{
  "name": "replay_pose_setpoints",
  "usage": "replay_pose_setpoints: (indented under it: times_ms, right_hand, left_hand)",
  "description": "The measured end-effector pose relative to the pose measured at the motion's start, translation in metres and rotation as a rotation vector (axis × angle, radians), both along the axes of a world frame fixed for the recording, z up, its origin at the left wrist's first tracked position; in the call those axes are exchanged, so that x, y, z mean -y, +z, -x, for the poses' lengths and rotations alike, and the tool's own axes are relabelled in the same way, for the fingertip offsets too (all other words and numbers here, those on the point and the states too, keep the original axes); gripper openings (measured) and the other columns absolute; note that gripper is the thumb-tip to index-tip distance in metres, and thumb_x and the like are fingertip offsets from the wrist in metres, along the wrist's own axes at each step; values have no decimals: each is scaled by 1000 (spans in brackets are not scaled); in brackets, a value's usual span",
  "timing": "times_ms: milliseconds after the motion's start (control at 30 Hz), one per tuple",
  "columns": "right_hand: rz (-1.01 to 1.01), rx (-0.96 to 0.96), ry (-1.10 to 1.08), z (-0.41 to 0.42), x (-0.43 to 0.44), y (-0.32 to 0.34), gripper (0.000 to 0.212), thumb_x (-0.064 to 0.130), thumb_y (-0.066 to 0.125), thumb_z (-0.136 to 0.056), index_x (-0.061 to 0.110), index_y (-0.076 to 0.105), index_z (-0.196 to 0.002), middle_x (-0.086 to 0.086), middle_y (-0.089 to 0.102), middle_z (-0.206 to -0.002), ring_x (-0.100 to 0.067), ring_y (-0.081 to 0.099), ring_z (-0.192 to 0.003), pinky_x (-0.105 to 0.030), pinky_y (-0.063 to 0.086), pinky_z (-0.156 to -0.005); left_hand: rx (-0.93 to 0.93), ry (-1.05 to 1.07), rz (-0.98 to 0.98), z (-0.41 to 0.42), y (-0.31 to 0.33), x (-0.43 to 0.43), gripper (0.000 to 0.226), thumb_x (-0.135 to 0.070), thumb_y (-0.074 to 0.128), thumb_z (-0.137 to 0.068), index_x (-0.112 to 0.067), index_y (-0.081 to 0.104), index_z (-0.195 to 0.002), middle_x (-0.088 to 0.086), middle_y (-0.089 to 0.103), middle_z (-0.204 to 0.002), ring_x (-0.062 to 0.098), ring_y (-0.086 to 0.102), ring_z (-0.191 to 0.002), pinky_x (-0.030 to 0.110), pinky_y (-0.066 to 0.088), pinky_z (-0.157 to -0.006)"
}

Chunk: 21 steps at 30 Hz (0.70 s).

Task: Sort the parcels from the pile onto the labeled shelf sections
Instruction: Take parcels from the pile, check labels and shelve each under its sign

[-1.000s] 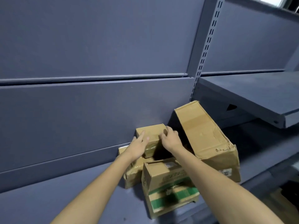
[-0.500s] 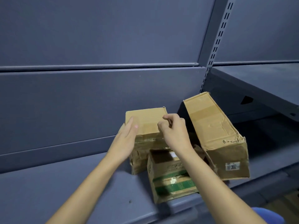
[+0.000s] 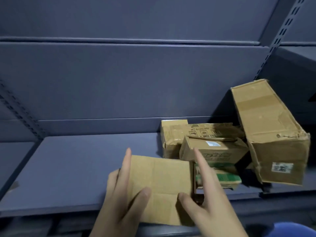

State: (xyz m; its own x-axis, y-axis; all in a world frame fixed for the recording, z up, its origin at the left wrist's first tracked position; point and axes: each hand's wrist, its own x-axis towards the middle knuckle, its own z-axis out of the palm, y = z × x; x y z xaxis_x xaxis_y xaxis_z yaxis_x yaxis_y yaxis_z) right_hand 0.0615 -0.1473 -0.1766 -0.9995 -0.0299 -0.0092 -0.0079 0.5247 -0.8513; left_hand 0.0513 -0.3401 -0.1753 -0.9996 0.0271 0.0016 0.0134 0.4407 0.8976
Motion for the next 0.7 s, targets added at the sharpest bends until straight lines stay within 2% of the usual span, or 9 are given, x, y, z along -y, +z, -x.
replay_pose_setpoints:
  times_ms: [67,167,233,300,400,467,533,600,700]
  right_hand:
    - [-12,-70,30,2,4,5,81,29,69,-82,71,20,-131,29,37,-114,10,46,-104,-8,42,-80]
    - [44,-176,-32,4,11,12,40,58,59,-75,56,50,-113,23,42,-100,4,52,-97,-3,40,-67]
    - [38,-226,-106,6,15,13,39,70,45,-74,48,55,-104,20,45,-97,0,54,-91,-7,41,-66]
    - [19,-308,-181,8,18,12,31,69,42,-81,43,55,-93,17,49,-91,-2,54,-88,-10,39,-70]
    - [80,-285,-233,7,19,11,14,53,53,-87,40,48,-91,13,55,-85,-3,54,-86,-15,40,-70]
    - [147,-226,-219,4,17,11,24,38,59,-87,46,42,-102,23,52,-89,0,53,-83,-12,41,-68]
    - [198,-183,-169,1,14,13,50,26,62,-88,52,32,-117,22,46,-84,1,51,-73,-10,41,-65]
    - [212,-133,-108,-1,10,13,72,18,64,-86,54,22,-132,25,46,-82,4,50,-72,-7,42,-65]
    - [220,-126,-55,-1,6,12,73,24,66,-80,55,30,-136,40,50,-115,14,50,-105,-8,41,-85]
  left_hand:
    - [-81,41,-33,-2,3,-1,71,-65,41,-62,-81,7,-121,-31,35,-104,-9,47,-99,6,35,-84]
    - [-129,117,-108,1,11,-4,39,-54,46,-74,-69,44,-110,-29,35,-102,-8,49,-95,5,37,-76]
    - [-125,178,-126,2,17,-7,22,-48,44,-78,-51,55,-97,-28,38,-100,-8,52,-90,6,38,-70]
    - [-176,220,-86,2,19,-10,12,-41,51,-89,-32,57,-85,-17,43,-99,-5,52,-82,3,37,-66]
    - [-221,247,-43,2,17,-11,14,-22,54,-93,-27,51,-81,-4,45,-96,0,51,-70,4,37,-64]
    - [-201,207,-65,2,14,-10,18,-24,58,-91,-40,50,-92,-7,46,-104,-5,53,-80,9,42,-73]
    - [-141,146,-98,1,11,-9,44,-27,52,-84,-64,40,-105,-14,44,-119,-7,51,-102,23,46,-87]
    - [-75,108,-85,-2,11,-8,72,-12,50,-87,-69,21,-120,-22,38,-128,-12,45,-111,27,46,-90]
    - [-15,80,-83,-6,12,-7,87,-5,52,-86,-66,11,-133,-35,33,-124,-24,43,-99,17,40,-77]
